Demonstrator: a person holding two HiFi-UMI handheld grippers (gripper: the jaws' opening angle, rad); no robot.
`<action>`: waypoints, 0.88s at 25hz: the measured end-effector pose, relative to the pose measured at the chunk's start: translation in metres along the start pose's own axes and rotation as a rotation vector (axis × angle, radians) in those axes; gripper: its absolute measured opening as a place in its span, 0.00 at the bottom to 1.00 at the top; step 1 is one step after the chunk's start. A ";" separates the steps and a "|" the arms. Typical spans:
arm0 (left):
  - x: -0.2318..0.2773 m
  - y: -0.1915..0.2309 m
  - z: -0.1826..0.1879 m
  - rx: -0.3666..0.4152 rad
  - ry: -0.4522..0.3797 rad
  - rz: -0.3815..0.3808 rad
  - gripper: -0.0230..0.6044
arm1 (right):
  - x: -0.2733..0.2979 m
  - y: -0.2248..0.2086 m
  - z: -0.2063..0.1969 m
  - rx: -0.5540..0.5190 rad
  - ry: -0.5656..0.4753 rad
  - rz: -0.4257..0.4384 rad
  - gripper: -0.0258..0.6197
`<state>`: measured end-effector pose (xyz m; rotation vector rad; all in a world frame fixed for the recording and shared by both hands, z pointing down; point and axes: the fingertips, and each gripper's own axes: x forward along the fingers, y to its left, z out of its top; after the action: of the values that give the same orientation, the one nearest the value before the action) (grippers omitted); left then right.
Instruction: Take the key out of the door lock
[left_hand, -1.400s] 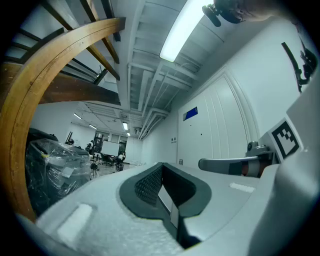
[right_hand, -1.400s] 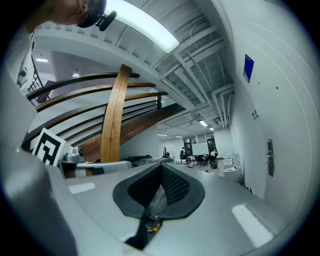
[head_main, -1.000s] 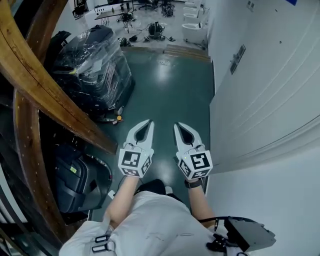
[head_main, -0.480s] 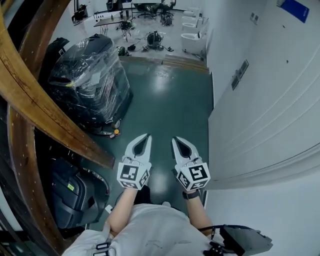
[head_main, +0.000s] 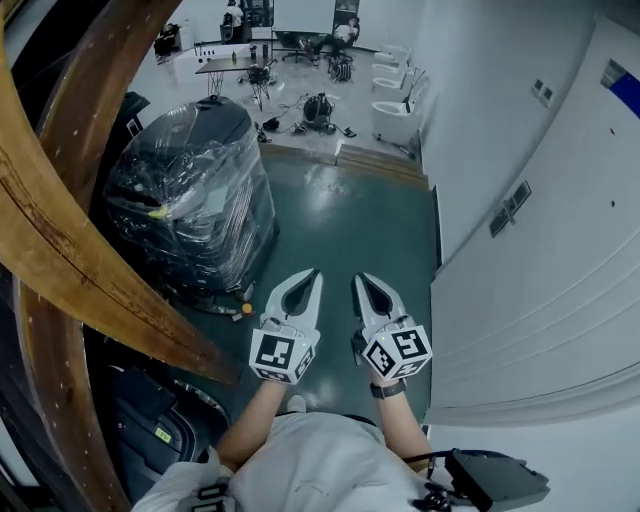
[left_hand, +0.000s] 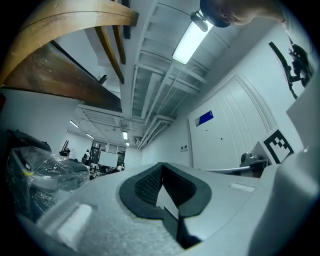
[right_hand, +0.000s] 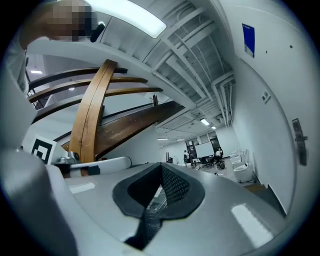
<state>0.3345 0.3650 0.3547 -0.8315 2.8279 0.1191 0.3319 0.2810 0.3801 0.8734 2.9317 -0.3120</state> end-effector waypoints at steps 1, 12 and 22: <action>0.003 0.016 -0.005 -0.001 0.012 0.012 0.04 | 0.012 0.003 -0.005 -0.011 0.012 0.002 0.05; 0.095 0.111 -0.083 -0.098 0.102 0.041 0.04 | 0.130 -0.053 -0.048 -0.131 0.128 0.082 0.04; 0.259 0.160 -0.067 -0.007 0.072 0.012 0.04 | 0.262 -0.179 -0.027 -0.118 0.126 0.137 0.03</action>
<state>0.0231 0.3542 0.3709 -0.8359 2.9015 0.1024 0.0149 0.2804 0.4063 1.1077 2.9458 -0.0768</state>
